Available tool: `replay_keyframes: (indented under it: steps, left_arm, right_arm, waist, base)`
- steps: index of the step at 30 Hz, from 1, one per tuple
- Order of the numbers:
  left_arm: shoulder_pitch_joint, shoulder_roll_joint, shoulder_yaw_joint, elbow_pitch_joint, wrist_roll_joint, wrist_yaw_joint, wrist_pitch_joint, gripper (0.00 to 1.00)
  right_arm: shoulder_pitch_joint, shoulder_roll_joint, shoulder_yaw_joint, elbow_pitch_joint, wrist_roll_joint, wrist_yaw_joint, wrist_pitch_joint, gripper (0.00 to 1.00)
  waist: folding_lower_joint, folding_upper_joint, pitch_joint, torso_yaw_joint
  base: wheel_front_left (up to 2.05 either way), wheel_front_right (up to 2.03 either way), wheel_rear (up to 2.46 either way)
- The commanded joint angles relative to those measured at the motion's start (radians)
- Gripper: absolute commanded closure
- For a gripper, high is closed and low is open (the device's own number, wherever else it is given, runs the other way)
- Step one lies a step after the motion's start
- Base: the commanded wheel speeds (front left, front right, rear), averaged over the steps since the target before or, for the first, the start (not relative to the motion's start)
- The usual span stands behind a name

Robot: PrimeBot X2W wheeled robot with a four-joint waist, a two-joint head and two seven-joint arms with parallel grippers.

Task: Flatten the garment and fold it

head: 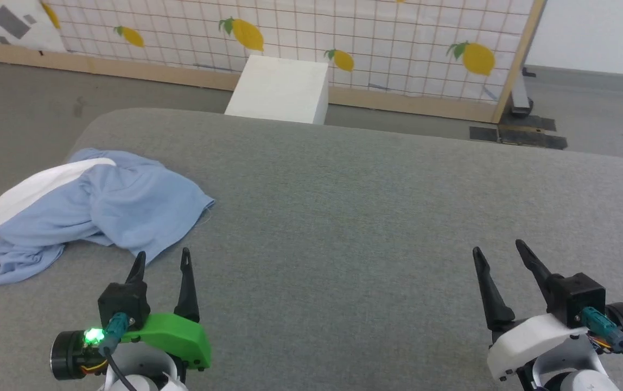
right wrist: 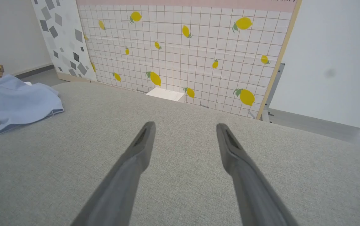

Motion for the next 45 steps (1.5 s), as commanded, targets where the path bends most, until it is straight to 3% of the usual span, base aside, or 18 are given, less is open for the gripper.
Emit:
replay_keyframes:
  steps: [1, 45]
  left_arm:
    - [-0.007, 0.009, 0.002, 0.006, -0.009, 0.011, -0.011, 0.0]
    - [0.016, 0.033, -0.023, 0.036, -0.114, 0.132, -0.1, 0.0]
  right_arm:
    - [-0.013, 0.001, 0.003, 0.005, 0.007, -0.001, -0.008, 0.0]
    - [-0.036, 0.001, 0.026, 0.032, 0.032, -0.001, -0.05, 0.0]
  waist:
    - [0.0, 0.0, -0.003, 0.019]
    - [0.0, 0.0, 0.005, 0.228]
  base:
    - [0.0, 0.0, 0.0]
    - [0.0, 0.0, 0.0]
